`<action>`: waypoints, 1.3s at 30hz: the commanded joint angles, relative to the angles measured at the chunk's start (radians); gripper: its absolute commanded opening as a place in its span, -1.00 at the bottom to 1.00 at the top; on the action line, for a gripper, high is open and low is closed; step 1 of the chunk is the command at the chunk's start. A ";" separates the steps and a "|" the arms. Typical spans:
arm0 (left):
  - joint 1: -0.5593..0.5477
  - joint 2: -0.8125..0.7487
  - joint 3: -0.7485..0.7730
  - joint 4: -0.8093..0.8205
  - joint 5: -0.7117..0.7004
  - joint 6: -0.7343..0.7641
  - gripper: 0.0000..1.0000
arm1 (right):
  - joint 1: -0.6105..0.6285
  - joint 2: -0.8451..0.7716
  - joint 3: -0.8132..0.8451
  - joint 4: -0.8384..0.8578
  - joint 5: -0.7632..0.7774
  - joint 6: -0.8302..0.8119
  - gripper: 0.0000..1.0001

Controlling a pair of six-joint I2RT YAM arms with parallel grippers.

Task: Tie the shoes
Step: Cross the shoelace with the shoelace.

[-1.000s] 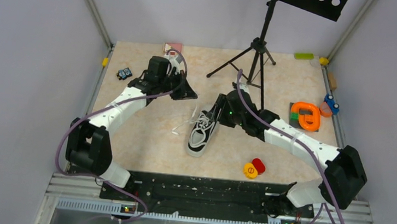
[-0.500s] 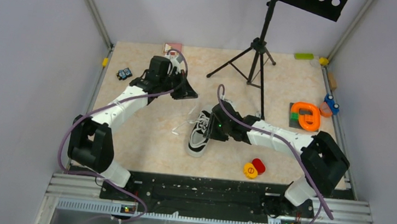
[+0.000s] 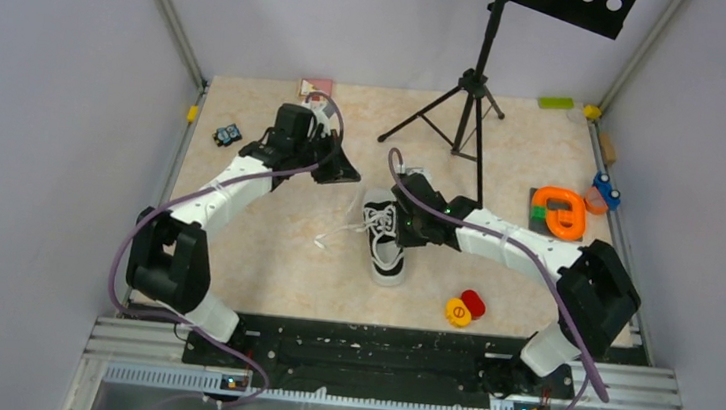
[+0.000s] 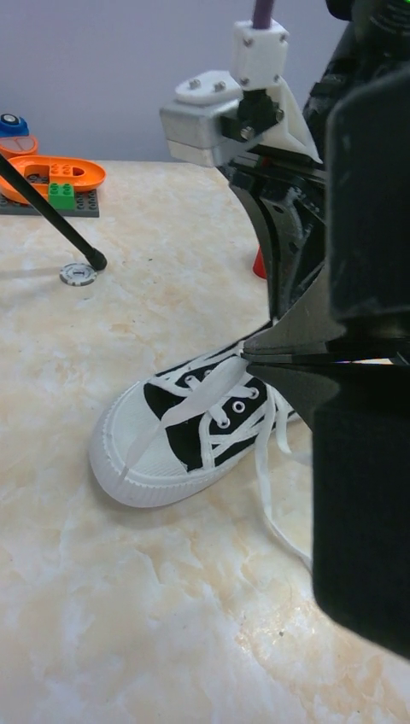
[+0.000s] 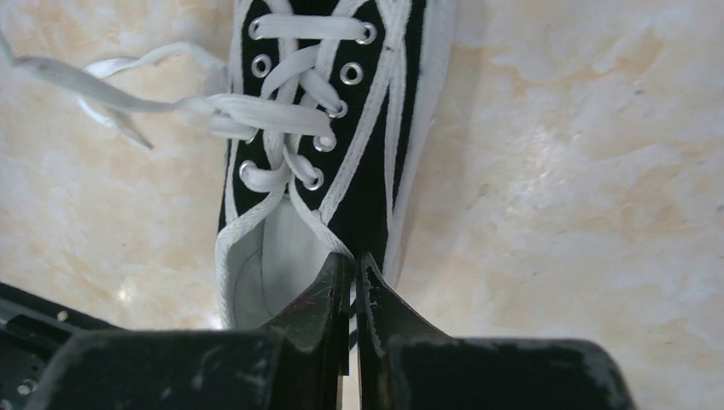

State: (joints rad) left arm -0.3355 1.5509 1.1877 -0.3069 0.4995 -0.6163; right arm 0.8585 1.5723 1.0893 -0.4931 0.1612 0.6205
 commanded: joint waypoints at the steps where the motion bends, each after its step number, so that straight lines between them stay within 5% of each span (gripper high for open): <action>1: 0.003 0.008 0.010 0.010 -0.002 0.013 -1.00 | -0.072 -0.002 0.076 -0.050 -0.024 -0.174 -1.00; 3: 0.003 0.015 -0.005 0.021 0.009 0.005 -1.00 | -0.084 0.009 0.086 -0.073 -0.022 -0.177 -0.95; 6: 0.003 0.025 -0.019 0.037 0.010 -0.003 -1.00 | -0.084 -0.015 0.094 -0.089 0.023 -0.154 -0.09; 9: 0.003 0.047 -0.010 0.035 0.001 -0.001 -1.00 | -0.079 -0.086 0.075 -0.049 0.054 -0.111 0.18; 15: 0.011 0.114 0.069 -0.020 -0.010 0.034 -1.00 | 0.045 -0.172 0.045 0.112 0.149 -0.050 0.19; 26: 0.092 0.187 0.130 -0.187 0.135 0.139 -1.00 | 0.269 0.109 0.015 0.599 0.098 -0.158 0.13; 39: 0.095 0.191 0.103 -0.213 0.190 0.156 -1.00 | 0.271 0.371 0.109 0.639 0.115 -0.178 0.14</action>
State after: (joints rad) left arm -0.2401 1.7439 1.2804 -0.5068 0.6537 -0.4862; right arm 1.1252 1.9167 1.1484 0.0841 0.2649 0.4637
